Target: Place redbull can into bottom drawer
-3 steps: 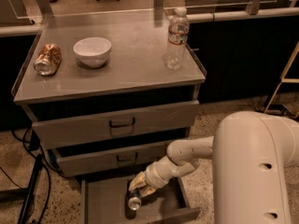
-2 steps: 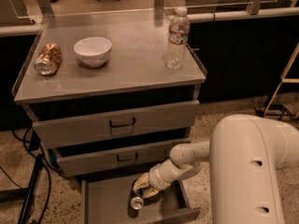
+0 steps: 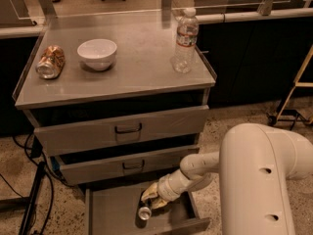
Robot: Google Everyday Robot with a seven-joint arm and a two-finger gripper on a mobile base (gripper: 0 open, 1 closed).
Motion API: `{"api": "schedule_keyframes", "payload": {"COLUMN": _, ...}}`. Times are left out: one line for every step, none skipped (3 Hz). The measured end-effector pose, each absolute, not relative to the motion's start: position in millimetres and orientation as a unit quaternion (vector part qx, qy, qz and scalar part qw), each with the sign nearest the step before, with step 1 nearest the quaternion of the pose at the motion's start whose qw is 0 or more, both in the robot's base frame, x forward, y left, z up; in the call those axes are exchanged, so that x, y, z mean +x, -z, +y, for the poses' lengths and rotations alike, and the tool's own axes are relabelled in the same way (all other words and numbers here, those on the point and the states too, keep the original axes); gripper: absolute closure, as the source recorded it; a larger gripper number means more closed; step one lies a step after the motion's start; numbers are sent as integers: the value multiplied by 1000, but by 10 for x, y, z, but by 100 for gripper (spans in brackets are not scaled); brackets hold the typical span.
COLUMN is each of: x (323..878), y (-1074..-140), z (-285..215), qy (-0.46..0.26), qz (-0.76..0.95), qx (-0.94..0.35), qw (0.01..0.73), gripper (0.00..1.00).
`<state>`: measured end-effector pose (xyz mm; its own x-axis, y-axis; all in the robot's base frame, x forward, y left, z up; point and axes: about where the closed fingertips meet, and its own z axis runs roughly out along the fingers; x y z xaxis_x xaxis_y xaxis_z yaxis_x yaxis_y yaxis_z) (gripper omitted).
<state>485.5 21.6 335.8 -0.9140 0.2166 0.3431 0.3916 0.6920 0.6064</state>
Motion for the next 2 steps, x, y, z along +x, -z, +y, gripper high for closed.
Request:
{"api": "schedule_keyframes", "payload": {"x": 4887, "y": -3200, "z": 251, "qy": 357, "qz": -907, "qx": -187, "qw": 125, "gripper": 100}}
{"api": "schedule_keyframes", "payload": {"x": 4961, "y": -3040, "z": 258, "qy": 360, "qz": -901, "qx": -213, "qw": 118, "gripper": 100}}
